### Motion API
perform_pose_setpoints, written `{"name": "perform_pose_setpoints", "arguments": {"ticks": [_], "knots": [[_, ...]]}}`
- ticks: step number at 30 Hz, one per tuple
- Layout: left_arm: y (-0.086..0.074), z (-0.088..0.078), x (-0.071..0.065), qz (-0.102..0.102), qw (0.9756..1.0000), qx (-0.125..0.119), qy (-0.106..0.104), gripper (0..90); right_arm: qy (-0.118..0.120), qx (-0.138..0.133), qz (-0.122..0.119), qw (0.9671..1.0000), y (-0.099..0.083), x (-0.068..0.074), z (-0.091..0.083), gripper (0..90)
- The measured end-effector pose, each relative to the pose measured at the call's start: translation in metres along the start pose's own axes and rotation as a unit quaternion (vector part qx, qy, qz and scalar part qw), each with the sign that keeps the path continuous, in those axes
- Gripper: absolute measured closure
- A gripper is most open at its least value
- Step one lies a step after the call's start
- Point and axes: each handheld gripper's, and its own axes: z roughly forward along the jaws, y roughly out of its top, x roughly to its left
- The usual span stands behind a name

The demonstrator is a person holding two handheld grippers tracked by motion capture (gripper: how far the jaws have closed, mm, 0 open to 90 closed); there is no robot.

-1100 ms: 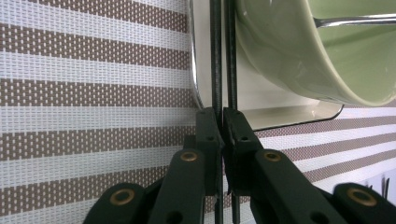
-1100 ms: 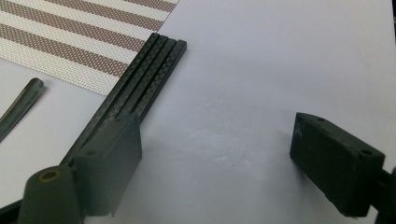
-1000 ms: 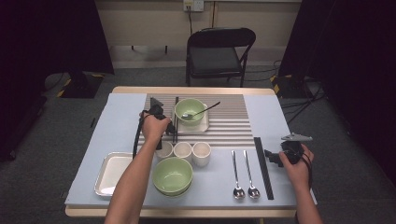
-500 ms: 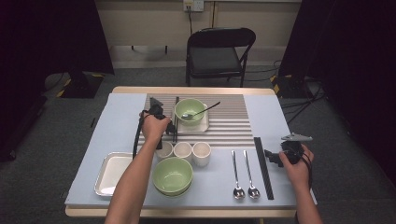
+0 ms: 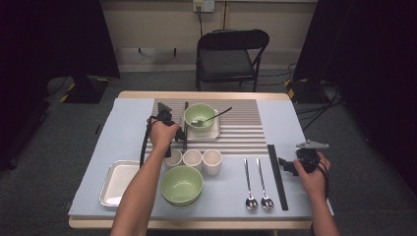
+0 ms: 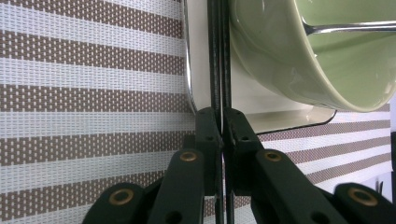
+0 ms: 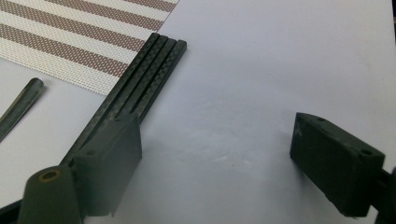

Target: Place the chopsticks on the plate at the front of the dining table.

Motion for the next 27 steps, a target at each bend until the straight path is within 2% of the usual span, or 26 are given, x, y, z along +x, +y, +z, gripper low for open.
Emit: {"name": "perform_pose_setpoints", "arguments": {"ticks": [3,8,9,11,12,20,21,27], "knots": [[0.0,-0.0002,-0.0003,0.002,1.0,0.0,0.005,85.4,0.0,0.0,0.0,1.0,0.0,-0.0001,0.0,15.1],[0.0,-0.0001,-0.001,-0.004,1.0,-0.004,0.0,85.1,0.0,0.0,0.0,1.0,0.0,0.0,0.0,15.1],[0.0002,-0.0008,0.0001,0.007,1.0,0.002,0.001,85.1,0.0,0.0,0.0,1.0,0.0,0.0,0.0,15.1],[0.0002,-0.0007,0.0002,0.008,1.0,0.001,0.001,85.1,0.0,0.0,0.0,1.0,0.0,0.0,0.0,15.1],[0.0,-0.0004,-0.0009,0.0,1.0,-0.003,0.0,85.0,0.0,0.0,0.0,1.0,0.0,0.0,0.0,15.1],[-0.0006,-0.0013,-0.0026,-0.003,1.0,-0.007,0.0,83.4,-0.001,0.0,-0.001,1.0,0.0,0.0001,0.0,15.2],[-0.0007,-0.001,-0.0032,-0.008,0.9999,-0.009,-0.001,83.3,-0.001,0.0,-0.001,1.0,0.0,0.0001,0.0,15.1],[-0.0009,-0.0034,-0.0023,0.001,1.0,0.002,0.004,79.1,-0.001,0.0,-0.001,1.0,0.0,0.0001,0.0,15.2]]}}
